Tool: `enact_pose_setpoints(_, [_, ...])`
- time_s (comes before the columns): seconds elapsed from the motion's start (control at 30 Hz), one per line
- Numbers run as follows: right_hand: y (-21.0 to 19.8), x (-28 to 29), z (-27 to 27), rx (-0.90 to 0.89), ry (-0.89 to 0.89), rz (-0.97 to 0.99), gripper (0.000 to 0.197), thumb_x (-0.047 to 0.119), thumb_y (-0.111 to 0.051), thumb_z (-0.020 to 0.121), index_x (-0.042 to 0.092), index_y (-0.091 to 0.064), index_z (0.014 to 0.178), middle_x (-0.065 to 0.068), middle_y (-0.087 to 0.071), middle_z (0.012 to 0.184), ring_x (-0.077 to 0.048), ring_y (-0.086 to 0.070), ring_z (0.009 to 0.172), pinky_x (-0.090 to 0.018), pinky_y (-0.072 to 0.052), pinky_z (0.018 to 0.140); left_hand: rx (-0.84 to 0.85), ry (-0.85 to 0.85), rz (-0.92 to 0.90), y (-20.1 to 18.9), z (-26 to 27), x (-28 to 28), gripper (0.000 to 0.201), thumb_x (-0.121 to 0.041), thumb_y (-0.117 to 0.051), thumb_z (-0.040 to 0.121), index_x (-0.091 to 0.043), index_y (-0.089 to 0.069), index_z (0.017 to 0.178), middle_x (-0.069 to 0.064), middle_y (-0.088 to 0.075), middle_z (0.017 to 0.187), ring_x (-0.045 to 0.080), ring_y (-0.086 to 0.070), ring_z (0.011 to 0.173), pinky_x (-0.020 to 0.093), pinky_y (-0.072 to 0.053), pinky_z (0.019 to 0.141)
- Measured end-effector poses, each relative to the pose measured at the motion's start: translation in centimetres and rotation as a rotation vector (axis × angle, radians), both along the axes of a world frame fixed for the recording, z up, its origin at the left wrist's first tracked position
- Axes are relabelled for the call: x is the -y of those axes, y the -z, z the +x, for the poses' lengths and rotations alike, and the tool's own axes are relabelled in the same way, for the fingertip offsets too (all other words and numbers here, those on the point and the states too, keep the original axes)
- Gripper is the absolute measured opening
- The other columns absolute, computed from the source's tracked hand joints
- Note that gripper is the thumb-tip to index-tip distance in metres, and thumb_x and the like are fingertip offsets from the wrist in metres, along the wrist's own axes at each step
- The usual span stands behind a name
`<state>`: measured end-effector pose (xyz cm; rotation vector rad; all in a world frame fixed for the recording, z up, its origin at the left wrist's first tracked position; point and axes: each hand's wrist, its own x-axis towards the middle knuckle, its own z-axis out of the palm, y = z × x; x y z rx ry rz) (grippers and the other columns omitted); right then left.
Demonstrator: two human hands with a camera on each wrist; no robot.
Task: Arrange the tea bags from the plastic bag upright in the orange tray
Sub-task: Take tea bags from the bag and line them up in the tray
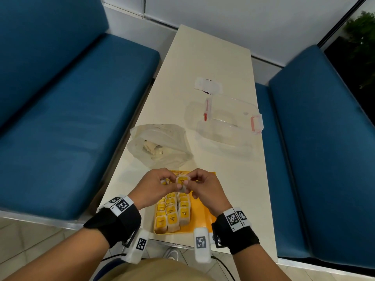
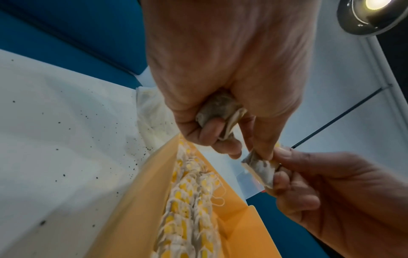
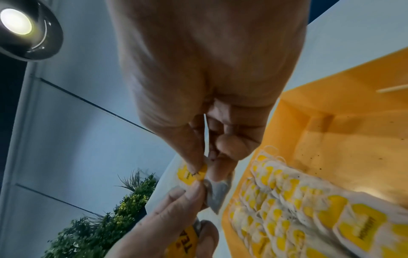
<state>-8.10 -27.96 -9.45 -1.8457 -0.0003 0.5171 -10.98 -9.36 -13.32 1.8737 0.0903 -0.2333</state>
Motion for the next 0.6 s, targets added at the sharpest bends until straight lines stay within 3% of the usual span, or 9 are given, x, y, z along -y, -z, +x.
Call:
enact_pose_setpoints(0.07, [0.4, 0.2, -0.2, -0.016, -0.002, -0.004, 0.006, 0.0, -0.068, 0.089, 0.001, -0.061, 0.09, -0.009, -0.065, 0.067, -0.019, -0.065, 0.059, -0.023, -0.043, 0.045, -0.007, 0.033, 0.037, 0.0, -0.3, 0.0, 0.009, -0.031, -0.084, 0.081, -0.029, -0.075, 0.078, -0.015, -0.071, 0.084, -0.001, -0.061, 0.083, 0.011, -0.04, 0.075])
enact_pose_setpoints(0.2, [1.5, 1.6, -1.0, -0.101, -0.035, -0.097, 0.011, 0.001, -0.066, 0.09, 0.007, -0.059, 0.086, -0.014, -0.066, 0.067, -0.018, -0.064, 0.055, -0.024, -0.044, 0.045, -0.044, 0.023, 0.158, 0.8, -1.0, -0.6, 0.004, -0.033, -0.079, 0.085, -0.031, -0.077, 0.087, -0.007, -0.07, 0.081, 0.006, -0.064, 0.083, 0.022, -0.049, 0.08])
enact_pose_setpoints(0.3, [2.9, 2.9, -2.1, -0.218, -0.095, -0.205, 0.013, 0.001, -0.068, 0.088, 0.009, -0.058, 0.084, -0.017, -0.065, 0.066, -0.015, -0.062, 0.048, -0.026, -0.043, 0.044, -0.095, -0.018, 0.259, 1.2, -1.6, -1.0, 0.004, -0.03, -0.076, 0.087, -0.03, -0.076, 0.091, -0.007, -0.066, 0.079, 0.01, -0.063, 0.081, 0.023, -0.048, 0.073])
enact_pose_setpoints(0.4, [4.2, 3.6, -3.1, -0.322, -0.167, -0.298, 0.017, -0.001, -0.067, 0.086, 0.011, -0.056, 0.082, -0.01, -0.064, 0.061, -0.01, -0.061, 0.045, -0.024, -0.043, 0.044, -0.106, -0.03, 0.326, 1.4, -1.9, -0.8, 0.008, -0.028, -0.075, 0.087, -0.032, -0.072, 0.093, -0.006, -0.062, 0.076, 0.012, -0.063, 0.077, 0.024, -0.048, 0.07])
enact_pose_setpoints(0.53, [5.5, 3.3, -3.5, -0.354, -0.199, -0.369, 0.02, 0.0, -0.07, 0.082, 0.015, -0.057, 0.077, -0.001, -0.063, 0.056, -0.016, -0.067, 0.053, -0.023, -0.046, 0.051, -0.048, -0.071, 0.395, 1.4, -2.0, -0.6, 0.016, -0.025, -0.074, 0.087, -0.036, -0.066, 0.095, -0.007, -0.055, 0.079, 0.016, -0.059, 0.078, 0.032, -0.051, 0.074])
enact_pose_setpoints(0.6, [5.9, 3.0, -3.5, -0.348, -0.21, -0.398, 0.021, 0.0, -0.07, 0.082, 0.016, -0.056, 0.077, 0.001, -0.062, 0.057, -0.015, -0.067, 0.053, -0.018, -0.042, 0.045, -0.002, -0.116, 0.406, 1.4, -2.0, -0.7, 0.025, -0.021, -0.073, 0.088, -0.033, -0.065, 0.109, -0.008, -0.053, 0.083, 0.016, -0.058, 0.08, 0.034, -0.053, 0.076])
